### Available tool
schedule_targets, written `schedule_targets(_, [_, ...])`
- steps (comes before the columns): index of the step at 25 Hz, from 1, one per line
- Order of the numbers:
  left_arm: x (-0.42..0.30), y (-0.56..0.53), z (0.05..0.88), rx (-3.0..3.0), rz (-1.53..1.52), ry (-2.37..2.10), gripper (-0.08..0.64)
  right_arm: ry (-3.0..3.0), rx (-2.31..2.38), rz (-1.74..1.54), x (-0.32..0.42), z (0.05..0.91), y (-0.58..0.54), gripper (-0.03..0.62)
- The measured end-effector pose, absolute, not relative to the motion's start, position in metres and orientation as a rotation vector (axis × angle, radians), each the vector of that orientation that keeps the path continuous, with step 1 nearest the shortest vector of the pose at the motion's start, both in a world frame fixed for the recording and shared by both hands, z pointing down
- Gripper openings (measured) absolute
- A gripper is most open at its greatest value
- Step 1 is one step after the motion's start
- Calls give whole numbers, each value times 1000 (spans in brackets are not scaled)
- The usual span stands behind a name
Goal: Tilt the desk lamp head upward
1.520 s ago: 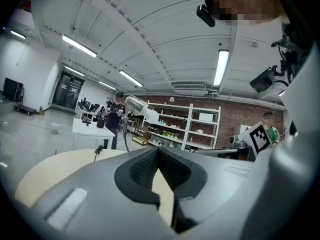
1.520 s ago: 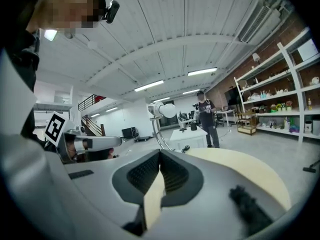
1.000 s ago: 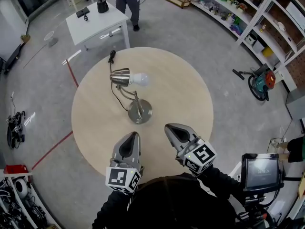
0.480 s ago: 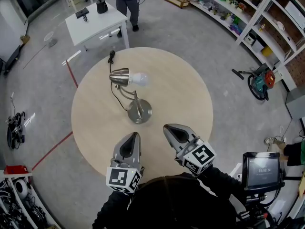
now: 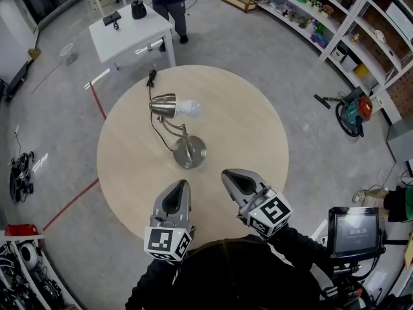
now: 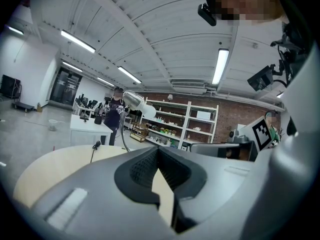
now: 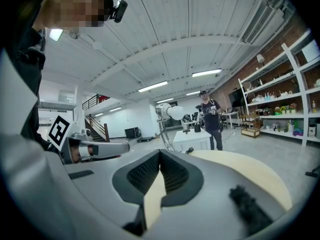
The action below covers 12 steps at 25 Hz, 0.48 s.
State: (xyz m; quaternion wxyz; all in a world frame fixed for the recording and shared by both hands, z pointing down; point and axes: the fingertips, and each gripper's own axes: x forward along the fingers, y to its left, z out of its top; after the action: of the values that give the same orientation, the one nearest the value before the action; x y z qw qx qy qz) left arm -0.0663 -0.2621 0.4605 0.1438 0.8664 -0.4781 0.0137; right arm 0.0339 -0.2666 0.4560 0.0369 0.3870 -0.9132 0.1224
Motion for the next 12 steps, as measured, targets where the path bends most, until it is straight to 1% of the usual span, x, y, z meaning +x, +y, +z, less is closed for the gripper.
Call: schedule_targets(12, [-72,-265,462,2473,36,-1399,6,-2787,1208,374,39,456,-269,6])
